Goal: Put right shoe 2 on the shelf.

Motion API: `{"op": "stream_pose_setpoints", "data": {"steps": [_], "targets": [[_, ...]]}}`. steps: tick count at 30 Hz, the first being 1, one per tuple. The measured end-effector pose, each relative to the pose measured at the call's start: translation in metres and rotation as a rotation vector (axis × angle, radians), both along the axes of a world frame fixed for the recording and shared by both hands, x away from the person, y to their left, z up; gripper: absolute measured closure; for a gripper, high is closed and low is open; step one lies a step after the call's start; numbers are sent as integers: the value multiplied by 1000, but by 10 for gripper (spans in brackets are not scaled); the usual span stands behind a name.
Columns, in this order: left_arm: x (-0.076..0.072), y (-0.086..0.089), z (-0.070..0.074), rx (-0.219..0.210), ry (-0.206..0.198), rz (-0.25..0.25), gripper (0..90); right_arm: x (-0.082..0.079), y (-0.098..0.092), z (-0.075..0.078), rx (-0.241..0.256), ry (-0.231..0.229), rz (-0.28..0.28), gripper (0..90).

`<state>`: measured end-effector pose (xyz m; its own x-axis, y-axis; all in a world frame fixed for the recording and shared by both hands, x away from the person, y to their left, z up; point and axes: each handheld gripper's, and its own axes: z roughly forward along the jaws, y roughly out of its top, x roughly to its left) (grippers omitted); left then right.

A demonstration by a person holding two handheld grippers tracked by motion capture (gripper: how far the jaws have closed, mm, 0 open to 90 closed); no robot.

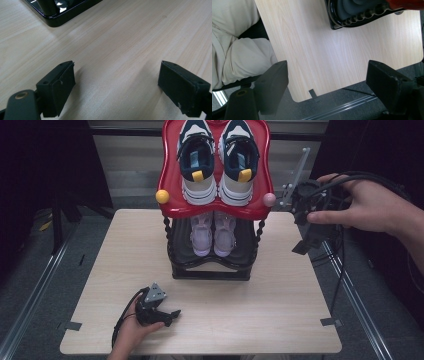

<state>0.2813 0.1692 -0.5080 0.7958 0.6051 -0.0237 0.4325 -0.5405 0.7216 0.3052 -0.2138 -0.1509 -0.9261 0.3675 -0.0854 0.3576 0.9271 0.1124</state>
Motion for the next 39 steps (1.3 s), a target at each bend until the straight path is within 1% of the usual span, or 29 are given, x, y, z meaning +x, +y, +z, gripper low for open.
{"op": "stream_pose_setpoints", "data": {"steps": [2,3,5,11,16,19,21,23,26,28,29,31,32,34,37,39], "targets": [[0,0,0,-3,1,2,135,-2,0,-5,5,4,0,178],[0,0,0,-4,0,2,134,-3,0,-9,-5,8,1,180],[0,0,0,-3,1,2,134,-5,-1,-16,-8,18,2,179],[0,0,0,4,3,-3,134,-8,-3,-32,0,23,3,178],[0,0,0,4,3,-1,134,-12,-5,-47,-11,31,8,178],[0,0,0,1,4,1,134,-14,-7,-56,-27,41,10,178],[0,0,0,-2,3,1,134,-14,-8,-61,-19,42,18,178],[0,0,0,-2,4,3,134,-15,-9,-67,-24,51,7,178],[0,0,0,-1,4,3,134,-15,-11,-76,-35,53,16,178],[0,0,0,-1,4,2,134,-15,-12,-81,-37,63,5,177],[0,0,0,-1,4,3,134,-15,-13,-84,-31,59,8,178],[0,0,0,-2,-1,4,134,-15,-15,-90,-37,60,9,177],[0,0,0,-1,-1,4,134,-15,-15,-93,-38,64,0,178],[0,0,0,-5,-1,4,134,-15,-17,-100,-40,63,8,177],[0,0,0,-2,0,5,134,-16,-18,-112,-35,69,7,178],[0,0,0,-3,0,5,134,-16,-18,-117,-32,72,6,178]]}}
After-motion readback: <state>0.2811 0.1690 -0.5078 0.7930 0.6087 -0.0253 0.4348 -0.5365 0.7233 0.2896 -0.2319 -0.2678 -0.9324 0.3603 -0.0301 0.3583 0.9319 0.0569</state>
